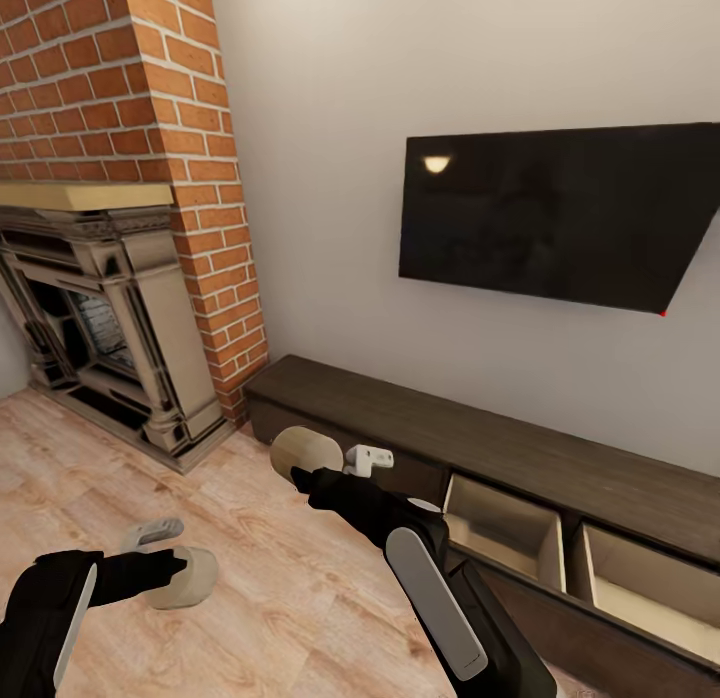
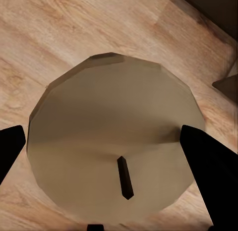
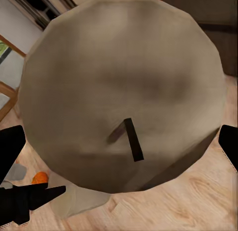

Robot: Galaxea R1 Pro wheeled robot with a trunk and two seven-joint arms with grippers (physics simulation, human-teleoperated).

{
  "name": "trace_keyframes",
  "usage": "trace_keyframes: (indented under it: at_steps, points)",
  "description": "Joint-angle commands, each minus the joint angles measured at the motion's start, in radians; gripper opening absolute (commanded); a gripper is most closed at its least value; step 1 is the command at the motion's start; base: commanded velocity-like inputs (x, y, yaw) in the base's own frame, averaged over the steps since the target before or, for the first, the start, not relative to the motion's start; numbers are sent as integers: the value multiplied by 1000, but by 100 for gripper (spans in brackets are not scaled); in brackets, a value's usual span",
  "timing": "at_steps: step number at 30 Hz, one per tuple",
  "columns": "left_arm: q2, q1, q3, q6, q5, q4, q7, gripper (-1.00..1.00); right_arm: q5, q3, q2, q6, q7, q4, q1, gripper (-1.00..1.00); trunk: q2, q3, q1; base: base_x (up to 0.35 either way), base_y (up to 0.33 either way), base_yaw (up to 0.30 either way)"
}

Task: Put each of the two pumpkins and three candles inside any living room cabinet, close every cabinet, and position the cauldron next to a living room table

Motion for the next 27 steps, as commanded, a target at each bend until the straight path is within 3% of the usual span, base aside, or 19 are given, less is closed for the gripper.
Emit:
trace_keyframes:
  at_steps: [1,10,27]
  points:
    - [0,0,1,3,-9,-1,-11,-100,-11,1,0,1,-9,0,-1,-100,7,3,-4,-39,0,-267]
    - [0,0,1,3,-9,-1,-11,-100,-13,1,0,0,-9,-1,-1,-100,70,38,-38,-209,0,-271]
    - [-2,0,1,0,-9,-2,-11,-100,-14,1,0,-1,-9,-1,-1,-100,189,107,-104,-4,0,-262]
